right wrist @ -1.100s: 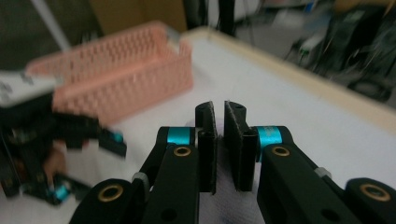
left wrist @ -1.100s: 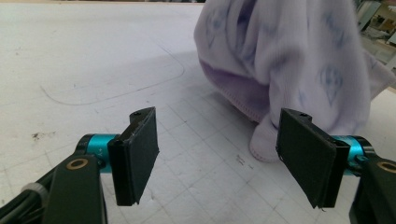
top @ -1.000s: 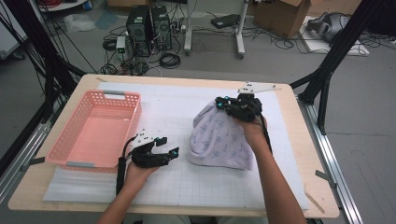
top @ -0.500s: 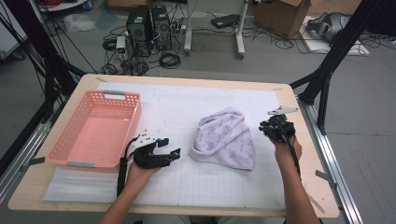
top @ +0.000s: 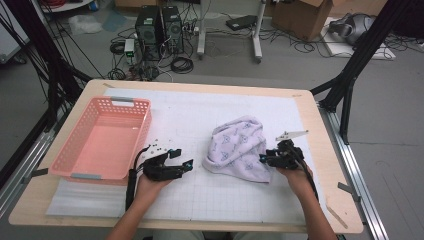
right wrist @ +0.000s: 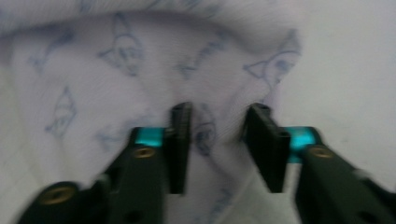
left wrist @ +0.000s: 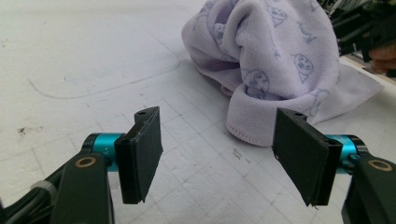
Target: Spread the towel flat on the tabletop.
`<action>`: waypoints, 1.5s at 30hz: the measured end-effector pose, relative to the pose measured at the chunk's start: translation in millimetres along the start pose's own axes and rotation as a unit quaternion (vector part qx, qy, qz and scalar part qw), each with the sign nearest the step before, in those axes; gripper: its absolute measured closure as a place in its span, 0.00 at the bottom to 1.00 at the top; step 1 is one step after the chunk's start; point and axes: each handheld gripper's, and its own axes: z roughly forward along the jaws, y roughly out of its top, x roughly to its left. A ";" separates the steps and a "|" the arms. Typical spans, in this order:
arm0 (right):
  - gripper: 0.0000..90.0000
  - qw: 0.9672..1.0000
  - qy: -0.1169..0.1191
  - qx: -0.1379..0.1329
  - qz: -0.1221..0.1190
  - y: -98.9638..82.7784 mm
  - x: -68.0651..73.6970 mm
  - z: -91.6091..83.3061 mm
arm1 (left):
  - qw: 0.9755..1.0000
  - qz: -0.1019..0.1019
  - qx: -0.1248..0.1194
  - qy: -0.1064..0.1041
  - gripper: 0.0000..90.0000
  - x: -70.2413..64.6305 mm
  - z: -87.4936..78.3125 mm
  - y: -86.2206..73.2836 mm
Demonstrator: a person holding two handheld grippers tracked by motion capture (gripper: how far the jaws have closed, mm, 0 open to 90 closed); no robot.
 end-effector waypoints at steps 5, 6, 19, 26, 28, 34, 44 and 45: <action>0.95 0.999 -0.019 -0.019 -0.025 -12.8 8.4 -19.4 | 1.000 0.001 -0.002 0.003 0.37 0.3 -0.8 -0.1; 0.95 0.999 -0.026 -0.021 -0.027 -16.5 9.3 -24.3 | 1.000 0.003 -0.002 0.002 0.37 0.4 -0.9 -0.1; 0.92 0.989 -0.143 0.042 -0.011 -73.7 18.8 -77.2 | 1.000 0.003 -0.002 0.004 0.38 0.1 -0.8 0.0; 0.65 0.990 -0.123 -0.062 -0.009 -52.2 22.9 -91.3 | 1.000 0.002 -0.005 0.002 0.38 -0.2 0.2 -0.1; 0.59 0.990 -0.115 -0.078 -0.014 -42.7 24.1 -87.7 | 1.000 0.004 -0.004 -0.002 0.41 -0.7 0.3 -0.3; 0.53 0.988 -0.129 -0.082 -0.017 -29.9 18.3 -71.0 | 1.000 0.007 0.003 -0.024 0.50 -8.7 6.2 0.9; 0.54 0.983 -0.154 -0.101 0.018 -45.6 3.6 -79.5 | 0.995 0.046 0.061 -0.058 0.40 -37.9 52.9 20.0; 0.54 0.982 -0.155 -0.102 0.019 -46.4 2.8 -80.6 | 0.995 0.051 0.064 -0.063 0.39 -41.8 58.7 22.9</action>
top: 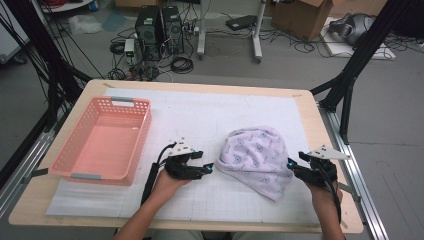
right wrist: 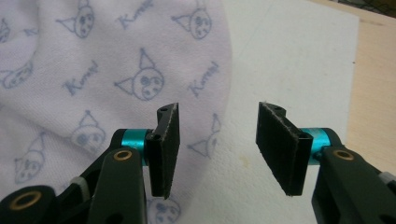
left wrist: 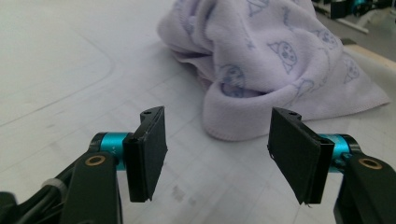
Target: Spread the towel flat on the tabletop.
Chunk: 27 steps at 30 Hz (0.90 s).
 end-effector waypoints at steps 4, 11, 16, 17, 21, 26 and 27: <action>0.54 1.000 0.000 0.000 0.001 -2.5 -3.4 -1.6 | 0.999 0.015 0.030 0.013 0.34 -11.7 29.5 13.5; 0.54 1.000 0.005 0.001 0.002 -4.9 -4.0 -2.3 | 0.995 0.061 0.051 0.056 0.78 -21.3 49.5 26.9; 0.54 1.000 0.007 0.000 0.006 -6.7 -5.7 -4.0 | 0.996 0.036 0.016 0.079 0.85 1.9 26.9 34.1; 0.54 1.000 0.007 0.000 0.005 -6.9 -5.9 -4.2 | 0.996 0.026 0.002 0.089 0.85 7.3 20.5 35.4; 0.54 1.000 0.010 -0.005 0.010 -7.7 -4.5 -3.5 | 0.989 -0.013 -0.022 0.147 0.85 38.3 -3.2 38.1; 0.54 1.000 0.020 0.000 0.006 -7.0 0.8 1.5 | 0.976 -0.050 -0.026 0.212 0.85 73.1 -24.8 34.0; 0.54 1.000 0.021 -0.001 0.004 -6.5 1.7 2.6 | 0.974 -0.061 -0.025 0.217 0.84 77.8 -27.8 33.1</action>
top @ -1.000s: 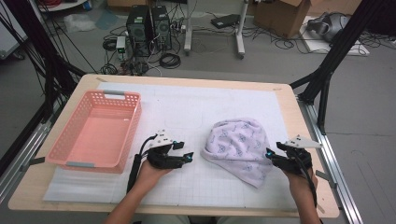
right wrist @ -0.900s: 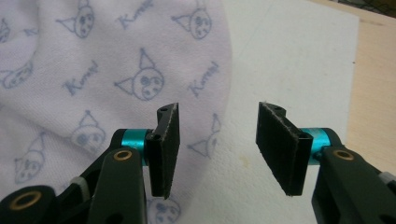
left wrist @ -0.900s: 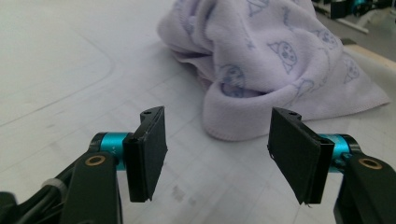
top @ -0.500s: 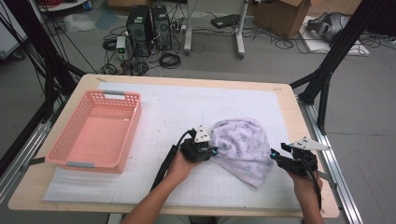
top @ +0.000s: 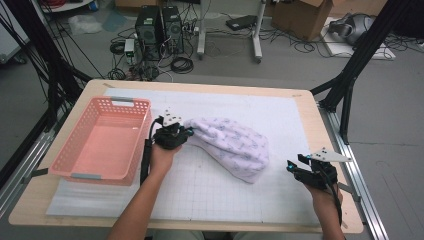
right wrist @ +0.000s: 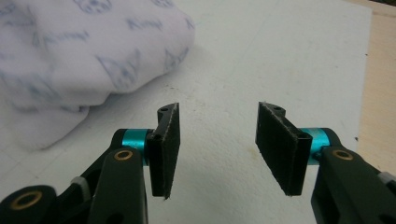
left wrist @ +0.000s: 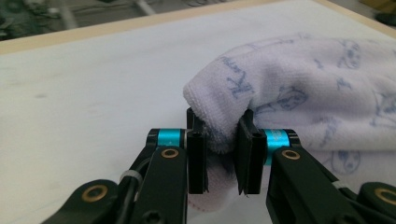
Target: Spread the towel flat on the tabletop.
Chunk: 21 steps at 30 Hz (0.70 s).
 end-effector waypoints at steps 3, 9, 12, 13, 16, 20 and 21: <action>0.54 1.000 0.005 0.002 -0.002 1.1 2.8 3.3 | 1.000 -0.025 0.004 -0.007 0.69 7.9 -3.3 -1.5; 0.55 1.000 0.013 0.005 -0.001 2.1 5.7 10.5 | 0.998 0.006 -0.017 -0.061 0.43 -12.1 -17.6 4.8; 0.57 1.000 0.021 0.001 0.000 3.8 7.8 14.9 | 0.994 0.032 -0.004 -0.106 0.45 -28.5 -16.4 4.2; 0.58 1.000 0.024 0.002 -0.001 4.6 8.7 17.1 | 0.992 0.034 0.000 -0.121 0.46 -33.2 -14.4 2.8; 0.61 1.000 0.030 0.005 -0.003 7.0 10.8 24.3 | 0.989 0.028 0.007 -0.148 0.46 -46.4 -6.2 -6.8; 0.82 0.999 0.040 0.006 -0.017 10.3 11.0 31.3 | 0.984 0.037 0.040 -0.169 0.40 -64.9 8.5 -21.7; 0.87 0.999 0.042 0.005 -0.024 11.0 10.7 32.3 | 0.982 0.042 0.046 -0.176 0.39 -70.1 11.4 -24.0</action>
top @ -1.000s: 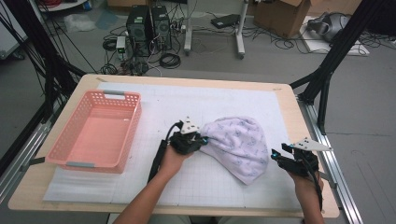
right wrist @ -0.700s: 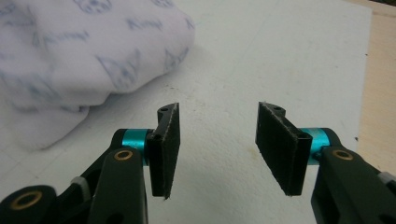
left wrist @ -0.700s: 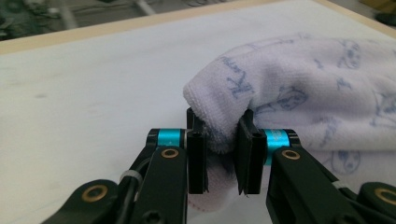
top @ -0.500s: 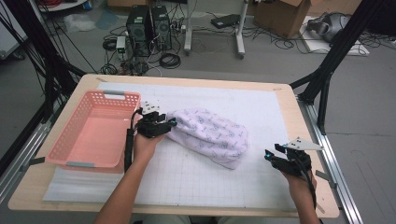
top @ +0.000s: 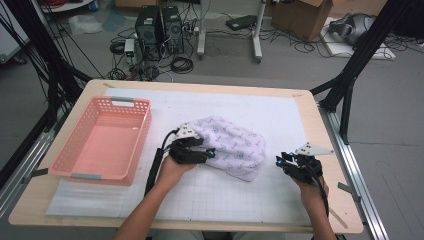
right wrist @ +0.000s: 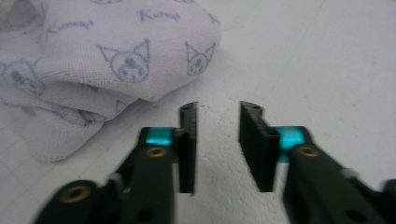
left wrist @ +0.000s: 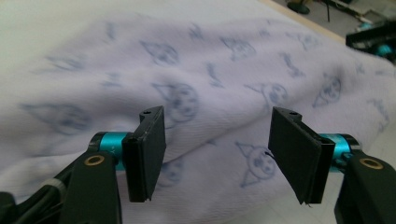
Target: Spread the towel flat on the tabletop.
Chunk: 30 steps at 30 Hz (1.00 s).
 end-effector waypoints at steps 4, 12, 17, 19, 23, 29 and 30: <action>0.78 1.000 -0.005 0.000 0.005 2.0 -2.7 5.1 | 0.998 0.019 0.030 -0.044 0.40 -17.1 15.8 -2.0; 0.71 1.000 -0.009 0.002 0.021 0.6 -7.3 6.4 | 0.995 0.064 0.059 -0.050 0.38 -47.0 41.6 -4.5; 0.69 1.000 -0.008 0.003 0.024 -0.2 -6.6 7.3 | 0.993 0.099 0.066 -0.019 0.78 -52.3 40.0 -3.6; 0.68 1.000 -0.007 0.003 0.026 -0.6 -6.5 6.5 | 0.993 0.093 0.062 -0.026 0.89 -48.4 34.1 -2.7; 0.68 1.000 0.001 -0.002 0.029 -4.0 -5.7 1.9 | 0.996 0.064 0.033 -0.046 0.91 -35.8 10.0 -4.9; 0.68 0.999 0.001 -0.011 0.041 -5.4 -7.8 -1.2 | 0.999 0.012 -0.025 -0.044 0.92 -3.3 -42.3 -20.0; 0.68 0.999 0.003 -0.013 0.040 -4.7 -7.4 -0.7 | 0.999 0.004 -0.033 -0.038 0.92 2.2 -49.4 -22.8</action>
